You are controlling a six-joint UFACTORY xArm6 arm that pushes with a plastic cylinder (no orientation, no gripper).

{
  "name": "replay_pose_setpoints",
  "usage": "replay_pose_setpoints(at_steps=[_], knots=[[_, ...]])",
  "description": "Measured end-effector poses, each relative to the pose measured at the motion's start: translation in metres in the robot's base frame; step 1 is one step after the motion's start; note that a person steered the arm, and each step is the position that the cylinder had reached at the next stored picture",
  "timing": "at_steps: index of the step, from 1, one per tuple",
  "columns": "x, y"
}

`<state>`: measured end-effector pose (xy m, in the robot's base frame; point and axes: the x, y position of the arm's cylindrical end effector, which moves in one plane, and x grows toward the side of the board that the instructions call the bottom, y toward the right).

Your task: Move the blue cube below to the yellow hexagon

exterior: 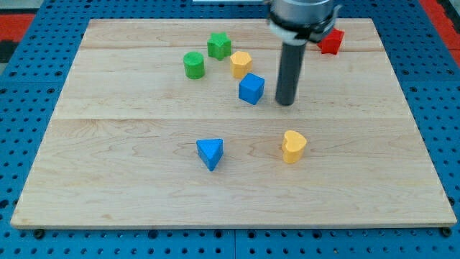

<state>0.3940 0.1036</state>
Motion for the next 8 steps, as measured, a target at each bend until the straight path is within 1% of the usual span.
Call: replay_pose_setpoints(at_steps=[1,2,4,5,6,7,8], knots=[[-0.004,-0.015],[0.012,-0.014],[0.015,-0.089],[0.015,-0.107],[0.028,-0.09],[0.049,-0.024],[0.093,0.02]])
